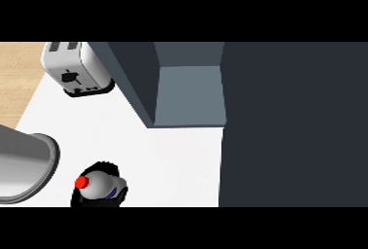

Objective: Pick up the bottled water, place it into the cabinet and close the cabinet

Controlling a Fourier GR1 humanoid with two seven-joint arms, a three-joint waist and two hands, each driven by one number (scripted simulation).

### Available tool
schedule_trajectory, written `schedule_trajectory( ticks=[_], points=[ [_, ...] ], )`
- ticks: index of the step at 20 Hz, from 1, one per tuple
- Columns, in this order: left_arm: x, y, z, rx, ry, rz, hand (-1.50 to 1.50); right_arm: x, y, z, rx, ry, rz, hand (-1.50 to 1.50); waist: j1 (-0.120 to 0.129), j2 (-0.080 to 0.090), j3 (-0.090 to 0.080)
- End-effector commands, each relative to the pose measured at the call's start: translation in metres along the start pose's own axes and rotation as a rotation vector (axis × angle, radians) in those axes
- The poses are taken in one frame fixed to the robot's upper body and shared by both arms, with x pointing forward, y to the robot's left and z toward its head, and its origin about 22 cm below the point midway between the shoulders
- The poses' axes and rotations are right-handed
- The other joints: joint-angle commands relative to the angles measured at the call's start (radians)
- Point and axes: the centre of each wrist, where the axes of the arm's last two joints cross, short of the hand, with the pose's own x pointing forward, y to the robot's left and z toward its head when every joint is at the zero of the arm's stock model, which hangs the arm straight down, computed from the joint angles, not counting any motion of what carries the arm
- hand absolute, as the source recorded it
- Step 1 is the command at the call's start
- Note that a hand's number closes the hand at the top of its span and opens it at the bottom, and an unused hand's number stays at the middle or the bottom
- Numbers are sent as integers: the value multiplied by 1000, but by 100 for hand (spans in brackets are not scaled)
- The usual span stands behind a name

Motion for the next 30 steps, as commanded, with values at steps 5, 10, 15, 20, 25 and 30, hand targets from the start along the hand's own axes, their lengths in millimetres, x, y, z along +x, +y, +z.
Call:
schedule_trajectory(
  ticks=[5,10,15,20,25,30],
  points=[
    [8,-49,-57,34,-75,105,150,31,7,-8,-13,-27,-42,-150,0,5,-16],
    [18,-89,-64,-9,-47,159,150,22,-1,-5,-6,-49,-35,-150,-4,0,-15],
    [37,-134,-79,-30,-68,142,150,18,-4,-8,7,-29,-42,-150,-3,2,-15],
    [64,-175,-95,-62,-95,37,150,9,-6,-10,-9,-32,-30,-150,-3,2,-15],
    [89,-203,-131,-79,-114,-38,150,0,0,-9,-25,-47,-54,-150,-10,4,-15],
    [102,-227,-157,-59,-113,-97,150,12,-11,-8,-16,-56,-15,-150,-18,7,-15]
  ],
)
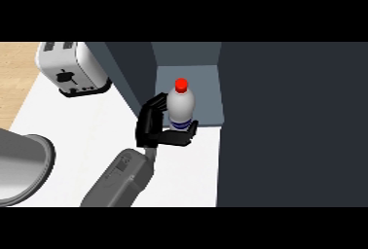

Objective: Pick up the bottled water, place it into the cabinet and close the cabinet

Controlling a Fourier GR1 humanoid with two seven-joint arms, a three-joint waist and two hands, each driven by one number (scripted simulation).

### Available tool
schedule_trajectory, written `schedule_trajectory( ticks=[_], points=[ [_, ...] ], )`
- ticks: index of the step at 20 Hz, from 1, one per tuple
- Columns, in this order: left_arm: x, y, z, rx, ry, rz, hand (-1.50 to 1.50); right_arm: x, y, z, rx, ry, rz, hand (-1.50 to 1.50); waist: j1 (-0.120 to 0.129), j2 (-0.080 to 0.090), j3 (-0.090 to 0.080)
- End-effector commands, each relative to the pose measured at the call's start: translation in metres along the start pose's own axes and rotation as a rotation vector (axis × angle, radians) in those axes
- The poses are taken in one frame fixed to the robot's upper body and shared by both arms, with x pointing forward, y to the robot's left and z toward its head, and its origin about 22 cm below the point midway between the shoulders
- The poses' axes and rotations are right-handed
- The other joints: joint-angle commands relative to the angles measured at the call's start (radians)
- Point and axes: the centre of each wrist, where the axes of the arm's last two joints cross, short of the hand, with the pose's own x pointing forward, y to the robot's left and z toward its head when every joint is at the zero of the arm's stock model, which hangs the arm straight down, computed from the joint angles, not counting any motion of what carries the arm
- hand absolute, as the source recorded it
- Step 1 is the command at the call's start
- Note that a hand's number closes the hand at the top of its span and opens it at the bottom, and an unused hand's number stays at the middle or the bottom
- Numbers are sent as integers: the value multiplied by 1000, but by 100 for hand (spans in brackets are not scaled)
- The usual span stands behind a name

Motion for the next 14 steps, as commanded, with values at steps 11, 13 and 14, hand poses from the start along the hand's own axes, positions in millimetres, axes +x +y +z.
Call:
schedule_trajectory(
  ticks=[11,13,14],
  points=[
    [26,-41,-78,125,56,-175,150,15,-6,-12,19,-63,-21,-150,-36,16,-1],
    [22,-31,-85,107,88,-182,150,14,-6,0,20,-50,-37,-150,-36,10,0],
    [20,-32,-86,124,72,-240,150,19,-10,-4,39,-67,-19,-150,-44,15,0]
  ],
)
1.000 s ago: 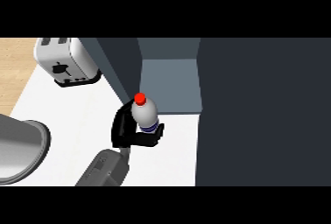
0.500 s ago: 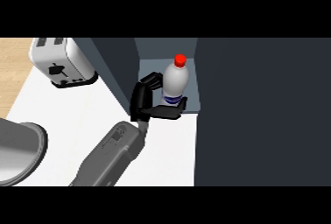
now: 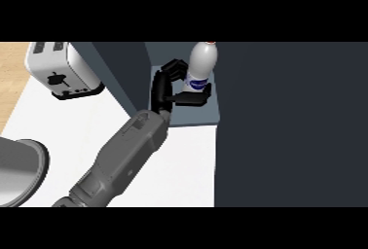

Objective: Pick up the bottled water, place it into the cabinet and close the cabinet

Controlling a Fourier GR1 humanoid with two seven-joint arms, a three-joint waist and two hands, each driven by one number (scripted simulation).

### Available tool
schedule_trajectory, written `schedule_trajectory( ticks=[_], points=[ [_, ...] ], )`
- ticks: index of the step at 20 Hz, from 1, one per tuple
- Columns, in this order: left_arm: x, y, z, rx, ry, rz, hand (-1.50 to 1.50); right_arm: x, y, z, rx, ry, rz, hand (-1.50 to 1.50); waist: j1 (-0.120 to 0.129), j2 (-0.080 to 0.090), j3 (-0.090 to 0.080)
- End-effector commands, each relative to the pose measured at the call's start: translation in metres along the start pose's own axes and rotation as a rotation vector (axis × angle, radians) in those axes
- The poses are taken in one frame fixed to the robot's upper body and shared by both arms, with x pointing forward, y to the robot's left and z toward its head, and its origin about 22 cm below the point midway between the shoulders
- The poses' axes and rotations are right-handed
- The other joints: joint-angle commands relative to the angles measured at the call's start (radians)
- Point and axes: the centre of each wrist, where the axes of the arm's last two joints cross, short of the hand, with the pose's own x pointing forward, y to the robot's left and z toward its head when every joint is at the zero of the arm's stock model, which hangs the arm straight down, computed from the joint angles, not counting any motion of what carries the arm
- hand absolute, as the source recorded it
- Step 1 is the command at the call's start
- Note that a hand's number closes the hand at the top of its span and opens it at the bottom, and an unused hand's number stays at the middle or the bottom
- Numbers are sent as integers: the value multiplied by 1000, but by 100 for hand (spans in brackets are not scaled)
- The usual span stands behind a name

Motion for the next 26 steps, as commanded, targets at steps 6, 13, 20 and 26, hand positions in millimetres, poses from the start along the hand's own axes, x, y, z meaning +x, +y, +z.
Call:
schedule_trajectory(
  ticks=[6,13,20,26],
  points=[
    [-8,17,-28,92,8,-265,150,7,-4,2,-2,-54,-52,-150,-18,10,0],
    [-15,48,-37,226,41,-222,150,12,-12,1,25,-71,-30,-150,-28,19,-1],
    [-5,43,-45,234,-35,-381,-150,6,-9,0,27,-80,-63,-150,-37,19,0],
    [1,56,-53,268,-72,-446,-150,7,-4,0,60,-77,-62,-150,-59,28,-2]
  ],
)
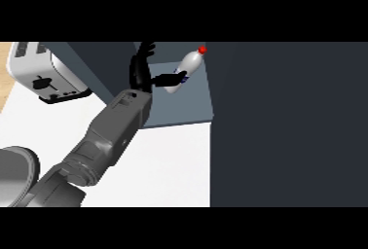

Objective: Pick up the bottled water, place it into the cabinet and close the cabinet

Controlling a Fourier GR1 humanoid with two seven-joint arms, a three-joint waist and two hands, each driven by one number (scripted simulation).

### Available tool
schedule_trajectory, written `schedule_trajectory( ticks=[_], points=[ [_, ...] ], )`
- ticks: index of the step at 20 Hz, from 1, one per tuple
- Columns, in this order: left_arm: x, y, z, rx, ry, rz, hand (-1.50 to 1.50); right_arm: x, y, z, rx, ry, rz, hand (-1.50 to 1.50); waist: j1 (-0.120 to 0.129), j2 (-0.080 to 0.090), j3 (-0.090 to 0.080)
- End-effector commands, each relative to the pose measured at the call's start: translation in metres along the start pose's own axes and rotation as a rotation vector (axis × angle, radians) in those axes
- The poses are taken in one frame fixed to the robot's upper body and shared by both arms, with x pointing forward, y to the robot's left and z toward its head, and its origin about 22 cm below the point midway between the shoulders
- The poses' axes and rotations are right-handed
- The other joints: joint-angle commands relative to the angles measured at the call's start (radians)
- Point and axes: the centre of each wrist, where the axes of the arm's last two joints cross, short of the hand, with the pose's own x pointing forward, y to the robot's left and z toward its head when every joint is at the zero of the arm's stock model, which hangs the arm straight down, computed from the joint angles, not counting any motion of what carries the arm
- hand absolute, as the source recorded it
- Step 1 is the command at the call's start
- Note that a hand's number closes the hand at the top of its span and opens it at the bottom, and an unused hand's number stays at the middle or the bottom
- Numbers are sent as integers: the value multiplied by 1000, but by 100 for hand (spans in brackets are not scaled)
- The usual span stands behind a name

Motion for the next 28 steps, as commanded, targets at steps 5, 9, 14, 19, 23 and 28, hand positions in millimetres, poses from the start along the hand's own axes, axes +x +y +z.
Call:
schedule_trajectory(
  ticks=[5,9,14,19,23,28],
  points=[
    [17,3,-13,-65,-52,44,-150,7,0,-4,33,-24,-34,-150,5,5,-1],
    [39,-3,-18,-104,-123,199,-150,7,4,-6,24,-30,-54,-150,10,3,-1],
    [48,-11,-15,-172,-188,346,-150,25,11,0,26,-16,-51,-150,36,-17,-1],
    [43,-24,-1,-217,-170,406,-150,28,6,-5,32,-21,-51,-150,62,-24,0],
    [28,-22,7,-233,-168,405,-150,26,8,5,6,-1,-62,-150,79,-36,1],
    [6,-20,28,-252,-162,470,-150,23,9,-7,-2,-8,-61,-150,76,-35,1]
  ],
)
